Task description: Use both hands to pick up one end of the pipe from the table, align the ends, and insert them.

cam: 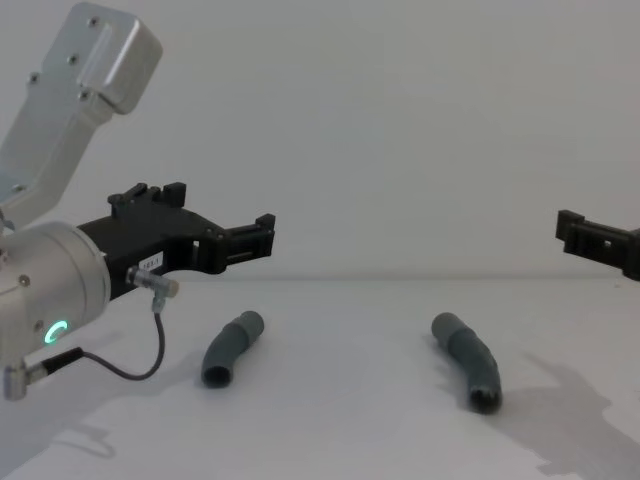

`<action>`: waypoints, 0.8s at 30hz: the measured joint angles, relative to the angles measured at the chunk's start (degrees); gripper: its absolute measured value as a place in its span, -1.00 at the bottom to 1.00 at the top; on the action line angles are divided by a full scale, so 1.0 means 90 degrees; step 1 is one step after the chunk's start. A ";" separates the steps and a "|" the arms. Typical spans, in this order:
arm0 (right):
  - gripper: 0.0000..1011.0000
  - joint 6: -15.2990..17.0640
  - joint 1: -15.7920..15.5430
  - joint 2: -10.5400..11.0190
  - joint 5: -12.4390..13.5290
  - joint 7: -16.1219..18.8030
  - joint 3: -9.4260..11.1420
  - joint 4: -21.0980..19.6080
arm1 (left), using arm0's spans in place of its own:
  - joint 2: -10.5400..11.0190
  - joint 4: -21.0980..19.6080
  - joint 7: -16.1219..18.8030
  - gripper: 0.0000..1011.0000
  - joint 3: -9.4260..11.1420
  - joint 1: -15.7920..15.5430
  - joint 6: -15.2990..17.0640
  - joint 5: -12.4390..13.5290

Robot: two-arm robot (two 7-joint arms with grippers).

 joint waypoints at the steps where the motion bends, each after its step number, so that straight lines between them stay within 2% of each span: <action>1: 0.98 0.0000 0.0000 0.0000 0.0000 0.0000 0.0000 0.0000 | 0.0000 0.0000 0.0000 0.98 0.0000 0.0000 0.0000 0.0000; 24: 0.98 0.0000 0.0000 0.0000 0.0000 0.0000 0.0000 0.0000 | 0.0000 0.0000 0.0000 0.98 0.0000 0.0000 0.0000 0.0000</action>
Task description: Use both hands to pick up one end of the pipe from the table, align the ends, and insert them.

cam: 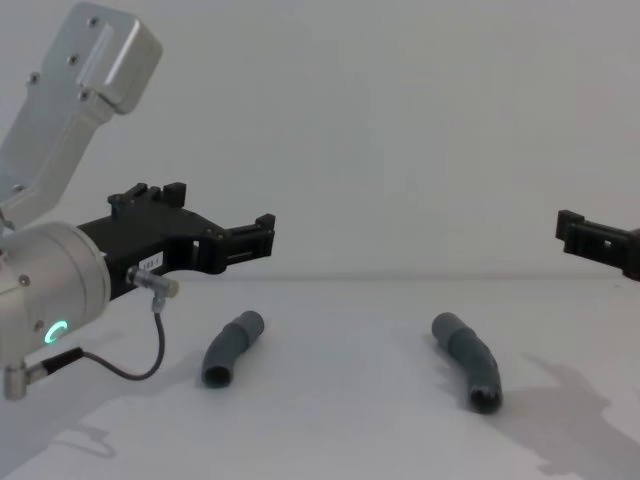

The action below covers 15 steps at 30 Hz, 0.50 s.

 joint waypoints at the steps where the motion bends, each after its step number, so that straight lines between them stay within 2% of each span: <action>1: 0.98 0.0000 0.0000 0.0000 0.0000 0.0000 0.0000 0.0000 | 0.0000 0.0000 0.0000 0.98 0.0000 0.0000 0.0000 0.0000; 15: 0.98 0.0000 0.0000 0.0000 0.0000 0.0000 0.0000 0.0000 | 0.0000 0.0000 0.0000 0.98 0.0000 0.0000 0.0000 0.0000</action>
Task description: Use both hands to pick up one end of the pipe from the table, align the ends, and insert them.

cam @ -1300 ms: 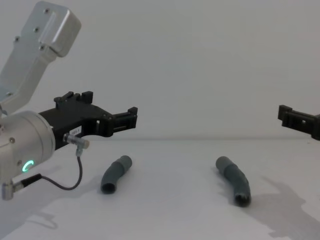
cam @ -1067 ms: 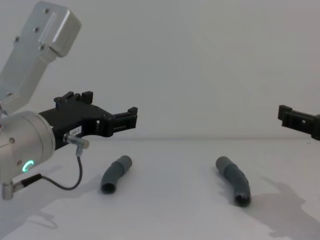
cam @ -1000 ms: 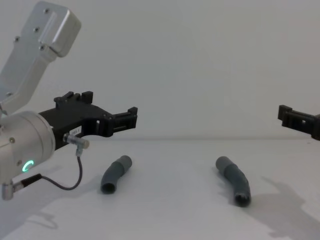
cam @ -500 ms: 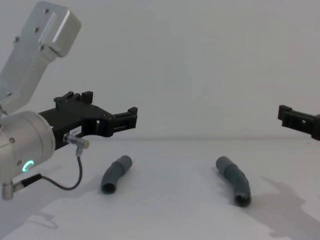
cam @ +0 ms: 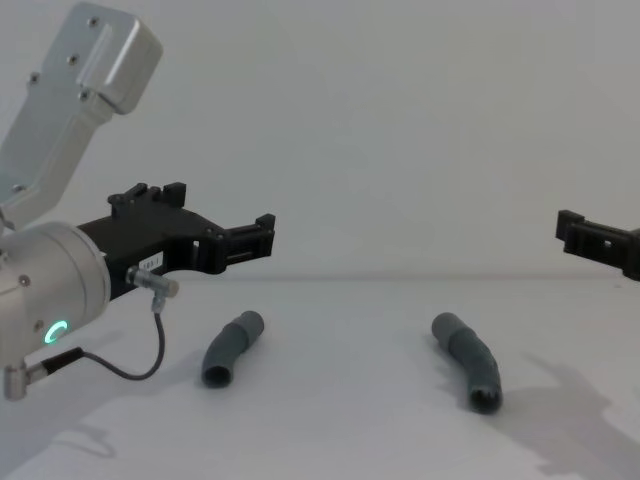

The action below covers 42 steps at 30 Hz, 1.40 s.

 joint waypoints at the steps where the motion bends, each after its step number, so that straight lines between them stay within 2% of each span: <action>1: 0.98 0.0000 0.0000 0.0000 0.0000 0.0000 0.0000 0.0000 | 0.0000 0.0000 0.0000 0.98 0.0000 0.0000 0.0000 0.0000; 42: 0.98 0.0000 0.0000 0.0000 0.0000 0.0000 0.0000 0.0000 | 0.0000 0.0000 0.0000 0.98 0.0000 0.0000 0.0000 0.0000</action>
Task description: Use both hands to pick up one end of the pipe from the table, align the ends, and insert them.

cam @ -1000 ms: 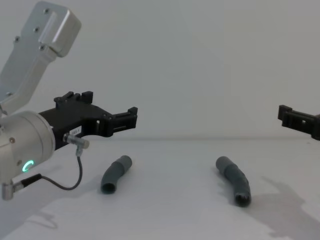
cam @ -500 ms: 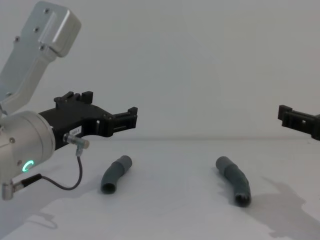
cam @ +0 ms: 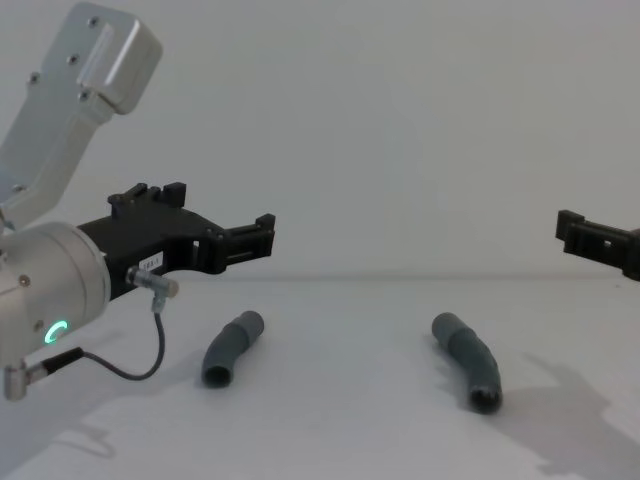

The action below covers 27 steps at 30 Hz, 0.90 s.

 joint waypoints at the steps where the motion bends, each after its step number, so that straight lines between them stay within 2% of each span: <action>1: 0.98 0.0000 0.0000 0.0000 0.0000 0.0000 0.0000 0.0000 | 0.0000 0.0000 0.0000 0.98 0.0000 0.0000 0.0000 0.0000; 21: 0.98 0.0000 0.0000 0.0000 0.0000 0.0000 0.0000 0.0000 | -0.0007 0.0028 -0.0007 0.98 0.0000 -0.0028 0.0013 0.0011; 27: 0.98 0.0000 0.0000 0.0000 0.0000 0.0000 0.0000 0.0000 | -0.0013 0.0107 -0.0105 0.98 0.0001 -0.0141 0.0179 0.0021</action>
